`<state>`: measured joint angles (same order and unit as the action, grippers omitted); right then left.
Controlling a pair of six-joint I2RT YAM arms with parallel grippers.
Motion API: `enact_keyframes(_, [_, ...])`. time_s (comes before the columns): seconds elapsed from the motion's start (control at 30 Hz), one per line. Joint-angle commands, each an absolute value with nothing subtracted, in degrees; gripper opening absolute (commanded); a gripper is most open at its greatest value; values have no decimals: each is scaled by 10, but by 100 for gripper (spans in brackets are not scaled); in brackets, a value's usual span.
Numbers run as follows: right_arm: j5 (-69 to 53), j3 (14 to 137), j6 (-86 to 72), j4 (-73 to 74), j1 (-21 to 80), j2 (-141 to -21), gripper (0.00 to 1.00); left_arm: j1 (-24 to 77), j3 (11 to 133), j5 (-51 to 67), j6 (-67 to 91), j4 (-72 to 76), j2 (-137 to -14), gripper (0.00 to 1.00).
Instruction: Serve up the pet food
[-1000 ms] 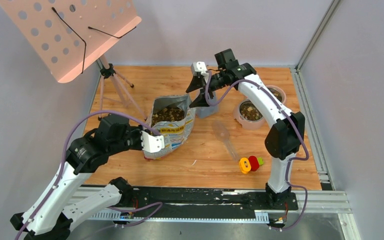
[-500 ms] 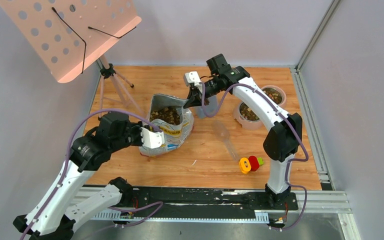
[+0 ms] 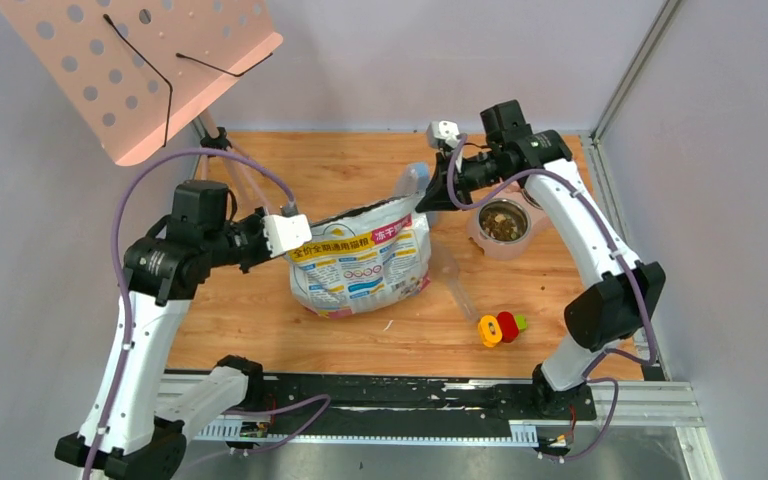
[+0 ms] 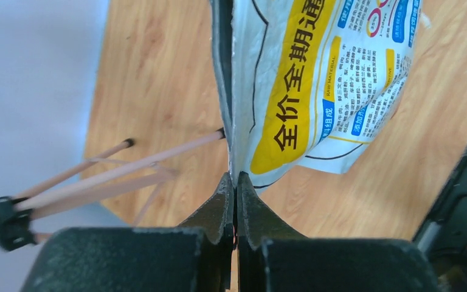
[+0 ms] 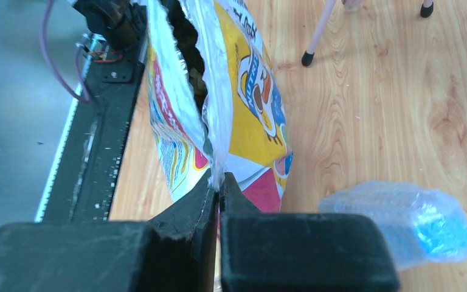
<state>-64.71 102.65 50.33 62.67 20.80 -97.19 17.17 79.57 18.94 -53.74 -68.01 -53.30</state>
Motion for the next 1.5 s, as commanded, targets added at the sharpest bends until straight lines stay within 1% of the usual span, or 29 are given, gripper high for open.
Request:
enact_keyframes(0.0, [-693,1020,484,618,142,-903,0,73,863,257,-534,-705,-545,0])
enact_keyframes(0.1, [-682,998,489,618,128,-899,0,30,881,337,-536,-731,-577,0])
enact_keyframes(0.17, [-682,979,492,616,126,-897,0,6,871,378,-542,-740,-587,0])
enact_keyframes(0.33, [-694,940,466,587,139,-900,0,4,805,466,-533,-688,-568,0])
enact_keyframes(0.43, [-683,951,457,585,144,-907,1,4,812,486,-513,-672,-574,0])
enact_keyframes(0.47, [-676,958,450,585,145,-908,11,4,823,491,-512,-674,-583,0])
enact_keyframes(0.5, [-671,967,439,585,146,-908,27,4,827,493,-508,-681,-587,0])
enact_keyframes(0.53, [-662,977,433,589,151,-908,39,4,834,495,-506,-683,-593,0])
enact_keyframes(0.57, [-659,986,446,602,161,-904,47,4,836,496,-498,-683,-594,0])
enact_keyframes(0.63, [-648,991,500,637,191,-887,56,4,833,496,-477,-670,-593,0])
enact_keyframes(0.7, [-637,963,520,639,226,-857,63,4,828,491,-458,-657,-589,0])
enact_keyframes(0.73, [-633,943,515,625,240,-839,72,4,823,489,-451,-653,-588,0])
enact_keyframes(0.77, [-624,918,497,601,259,-817,79,4,821,487,-448,-646,-586,0])
enact_keyframes(0.8, [-614,894,477,573,272,-803,80,4,816,485,-442,-642,-585,0])
enact_keyframes(0.9, [-584,847,419,486,294,-785,81,4,809,483,-435,-629,-582,0])
enact_keyframes(1.03, [-595,856,349,437,308,-807,76,4,806,481,-436,-632,-579,0])
enact_keyframes(1.13, [-539,847,302,385,341,-815,75,4,807,477,-449,-641,-579,0])
enact_keyframes(1.23, [-499,839,277,369,368,-820,75,4,809,470,-454,-647,-577,0])
enact_keyframes(1.37, [-480,830,255,350,372,-816,74,4,805,464,-459,-652,-573,0])
enact_keyframes(1.4, [-480,832,253,352,372,-817,71,4,803,463,-459,-653,-572,0])
enact_keyframes(1.43, [-481,832,253,353,372,-818,58,4,801,461,-459,-652,-571,0])
enact_keyframes(1.47, [-485,833,256,353,372,-817,34,4,800,461,-460,-653,-570,0])
